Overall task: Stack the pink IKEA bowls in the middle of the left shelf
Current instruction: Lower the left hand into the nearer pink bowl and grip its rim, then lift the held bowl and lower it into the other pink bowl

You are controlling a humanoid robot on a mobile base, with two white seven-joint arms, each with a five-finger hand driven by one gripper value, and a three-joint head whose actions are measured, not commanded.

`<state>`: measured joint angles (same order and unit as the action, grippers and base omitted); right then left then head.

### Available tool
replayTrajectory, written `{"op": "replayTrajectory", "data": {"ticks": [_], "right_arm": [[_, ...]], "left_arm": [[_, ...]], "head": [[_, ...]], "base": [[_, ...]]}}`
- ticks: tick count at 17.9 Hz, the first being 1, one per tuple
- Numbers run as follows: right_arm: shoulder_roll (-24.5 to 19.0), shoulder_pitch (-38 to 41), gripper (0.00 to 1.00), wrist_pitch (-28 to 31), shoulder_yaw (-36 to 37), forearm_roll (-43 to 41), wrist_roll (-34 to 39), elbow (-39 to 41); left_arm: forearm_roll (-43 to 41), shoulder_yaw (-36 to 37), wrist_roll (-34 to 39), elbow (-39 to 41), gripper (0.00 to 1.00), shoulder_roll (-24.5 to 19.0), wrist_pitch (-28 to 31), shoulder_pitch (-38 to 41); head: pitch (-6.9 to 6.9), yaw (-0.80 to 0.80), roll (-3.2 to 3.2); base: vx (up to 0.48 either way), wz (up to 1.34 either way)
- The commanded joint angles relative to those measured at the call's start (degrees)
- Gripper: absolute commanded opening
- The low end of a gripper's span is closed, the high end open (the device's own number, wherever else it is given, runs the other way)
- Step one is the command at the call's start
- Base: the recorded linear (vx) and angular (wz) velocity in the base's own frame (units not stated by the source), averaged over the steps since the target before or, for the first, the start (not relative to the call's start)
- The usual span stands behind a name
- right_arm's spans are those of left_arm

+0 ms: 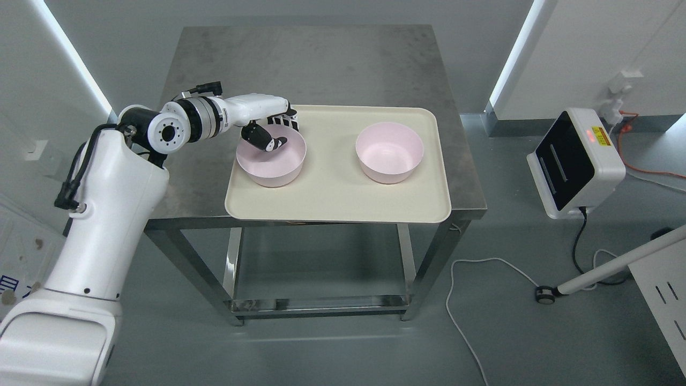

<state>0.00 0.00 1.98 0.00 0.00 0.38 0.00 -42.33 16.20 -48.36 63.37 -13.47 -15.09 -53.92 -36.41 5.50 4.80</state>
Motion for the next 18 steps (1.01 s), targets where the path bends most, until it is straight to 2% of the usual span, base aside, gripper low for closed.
{"op": "replayTrajectory", "data": {"ticks": [1,6,10,13,14,16,18], "right_arm": [[1.0,1.7,1.0,0.0,0.7,0.0,0.0,1.9],[1.0,1.7,1.0,0.0,0.7,0.0,0.0,1.9],[1.0,1.7,1.0,0.0,0.7,0.0,0.0,1.9],[1.0,1.7,1.0,0.0,0.6,0.0,0.0,1.9],[1.0,1.7,1.0,0.0,0.6,0.0,0.0,1.9],[1.0,1.7,1.0,0.0,0.6,0.0,0.0,1.9],[1.0,1.7,1.0,0.0,0.6,0.0,0.0,1.9]], "left_arm": [[0.1,-1.6,0.1,-1.0,0.0,1.2,-1.5,0.2],[0.5,-3.7,-0.2,-0.8,0.0,2.8,-2.1,-1.0],[0.6,-4.2,-2.1,-0.1,0.0,7.4,-2.1,-6.2],[0.3,-3.4,-3.8,0.2,0.0,12.5,-1.2,-8.8],[0.1,-2.8,-3.8,0.2,0.0,12.5,-1.1,-9.5],[-0.1,0.8,-3.9,-0.1,0.0,12.5,-0.4,-10.3],[0.2,8.1,-3.2,-0.1,0.0,12.5,2.6,-10.4]], "head": [[0.0,0.0,0.0],[0.0,0.0,0.0],[0.0,0.0,0.0],[0.0,0.0,0.0],[0.0,0.0,0.0],[0.0,0.0,0.0],[0.0,0.0,0.0]], "base": [[0.0,0.0],[0.0,0.0],[0.0,0.0],[0.0,0.0],[0.0,0.0],[0.0,0.0],[0.0,0.0]]}}
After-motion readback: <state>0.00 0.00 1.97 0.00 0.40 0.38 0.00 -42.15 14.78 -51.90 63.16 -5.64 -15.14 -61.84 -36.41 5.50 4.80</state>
